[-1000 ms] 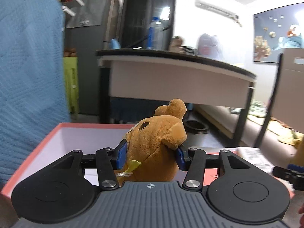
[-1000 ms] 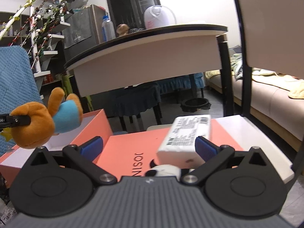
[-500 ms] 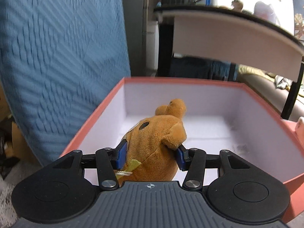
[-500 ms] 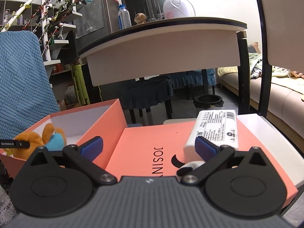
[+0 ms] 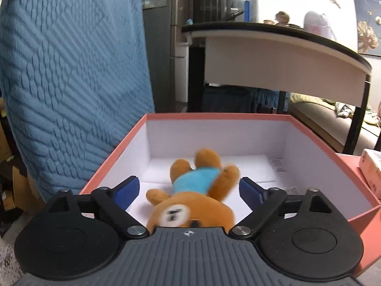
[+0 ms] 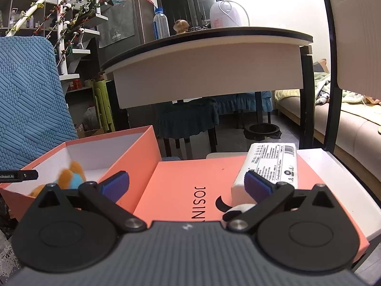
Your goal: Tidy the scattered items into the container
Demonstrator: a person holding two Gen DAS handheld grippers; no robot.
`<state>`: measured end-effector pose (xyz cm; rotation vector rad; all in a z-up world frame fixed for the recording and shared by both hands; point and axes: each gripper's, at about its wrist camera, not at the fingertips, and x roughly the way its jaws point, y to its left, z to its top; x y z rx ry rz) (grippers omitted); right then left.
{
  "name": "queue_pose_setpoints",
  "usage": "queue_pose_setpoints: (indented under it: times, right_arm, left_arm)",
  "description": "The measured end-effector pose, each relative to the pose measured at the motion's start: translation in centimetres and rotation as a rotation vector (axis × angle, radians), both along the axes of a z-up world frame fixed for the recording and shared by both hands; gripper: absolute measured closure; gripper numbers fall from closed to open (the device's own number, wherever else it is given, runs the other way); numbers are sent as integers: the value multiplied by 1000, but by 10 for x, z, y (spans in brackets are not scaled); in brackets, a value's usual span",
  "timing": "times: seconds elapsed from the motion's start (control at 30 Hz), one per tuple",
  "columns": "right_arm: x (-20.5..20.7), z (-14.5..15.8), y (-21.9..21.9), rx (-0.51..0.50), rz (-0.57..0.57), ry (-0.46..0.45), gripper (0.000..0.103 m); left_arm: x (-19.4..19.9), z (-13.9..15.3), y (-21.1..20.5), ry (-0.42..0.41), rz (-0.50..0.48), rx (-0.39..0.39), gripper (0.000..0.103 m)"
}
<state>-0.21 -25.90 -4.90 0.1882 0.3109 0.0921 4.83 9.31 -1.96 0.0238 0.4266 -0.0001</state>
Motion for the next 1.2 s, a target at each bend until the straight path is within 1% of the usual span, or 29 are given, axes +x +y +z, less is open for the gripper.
queue_pose_setpoints:
  times: [0.17, 0.27, 0.37, 0.73, 0.83, 1.2]
  right_arm:
    - [-1, 0, 1, -8, 0, 0, 0]
    - [-2, 1, 2, -13, -1, 1, 0]
    - [-3, 1, 2, -18, -1, 1, 0]
    - [-5, 2, 5, -35, -2, 2, 0]
    - [-1, -5, -9, -36, -7, 13, 0]
    - [10, -18, -18, -44, -45, 76, 0]
  left_arm:
    - [-8, 4, -17, -6, -39, 14, 8]
    - [-4, 4, -24, -4, -50, 9, 8]
    - [-4, 4, -29, 1, -52, 3, 7]
    - [-3, -1, -38, 24, -58, 24, 7]
    - [-4, -2, -39, 29, -56, 24, 7]
    - [-5, -3, -44, 30, -72, 45, 7]
